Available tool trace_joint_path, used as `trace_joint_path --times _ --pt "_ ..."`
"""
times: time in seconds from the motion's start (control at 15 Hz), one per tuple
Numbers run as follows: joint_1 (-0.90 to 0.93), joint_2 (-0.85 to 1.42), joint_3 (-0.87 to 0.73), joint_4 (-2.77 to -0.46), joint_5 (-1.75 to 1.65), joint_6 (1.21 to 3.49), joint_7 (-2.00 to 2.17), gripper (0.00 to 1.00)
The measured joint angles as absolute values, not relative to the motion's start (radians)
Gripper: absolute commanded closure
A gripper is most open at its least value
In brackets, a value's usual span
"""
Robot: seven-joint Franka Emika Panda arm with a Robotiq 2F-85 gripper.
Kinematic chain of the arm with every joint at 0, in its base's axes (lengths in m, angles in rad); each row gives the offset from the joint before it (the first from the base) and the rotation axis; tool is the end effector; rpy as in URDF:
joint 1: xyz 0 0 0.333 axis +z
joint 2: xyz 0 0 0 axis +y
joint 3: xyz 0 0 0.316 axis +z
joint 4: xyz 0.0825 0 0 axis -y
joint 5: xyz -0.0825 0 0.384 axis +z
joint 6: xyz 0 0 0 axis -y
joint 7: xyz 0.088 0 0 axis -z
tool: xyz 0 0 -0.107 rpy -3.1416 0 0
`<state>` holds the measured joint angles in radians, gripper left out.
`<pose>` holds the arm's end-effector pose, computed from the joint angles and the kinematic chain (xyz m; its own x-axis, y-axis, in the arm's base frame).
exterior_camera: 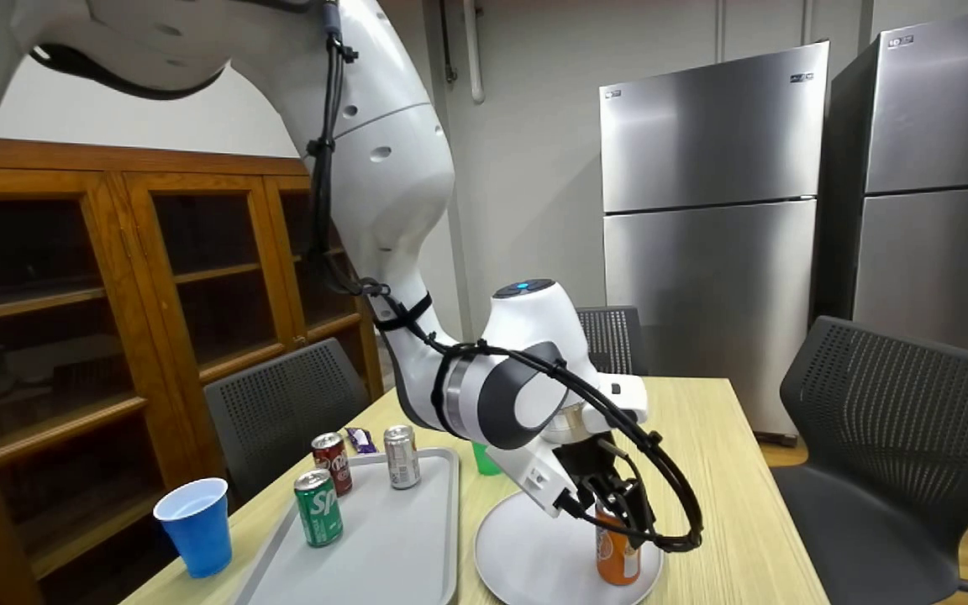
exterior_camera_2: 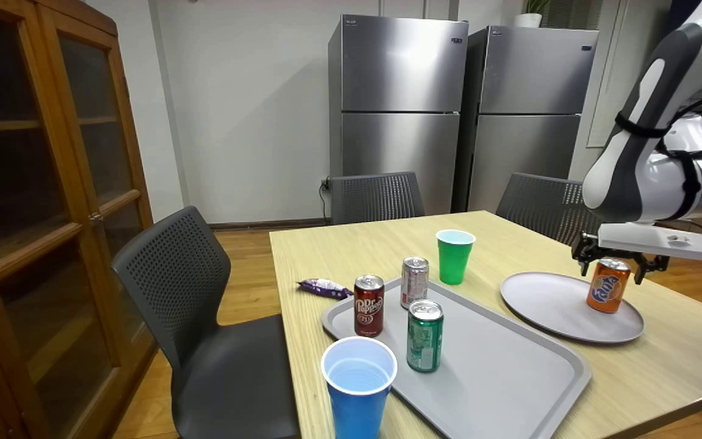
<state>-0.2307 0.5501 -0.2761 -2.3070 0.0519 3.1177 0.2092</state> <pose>0.4663 -0.2709 0.1448 0.7312 -0.6133 0.2986 -0.6570 -0.7509 0.0665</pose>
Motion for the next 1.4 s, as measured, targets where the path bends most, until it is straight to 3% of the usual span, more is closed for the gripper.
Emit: trace_joint_path --times 0.07,0.13,0.27,0.47,1.4 --pt "-0.234 0.561 -0.273 -2.295 0.053 3.114 0.209 0.0" --pt "-0.236 0.57 -0.272 -2.284 0.053 3.111 0.209 0.25" --pt "-0.239 0.584 -0.272 -2.266 0.053 3.105 0.209 0.34" --pt "-0.242 0.593 -0.272 -2.25 0.053 3.099 0.209 0.59" --pt "-0.18 0.445 -0.255 -2.318 0.05 3.104 0.141 0.62"
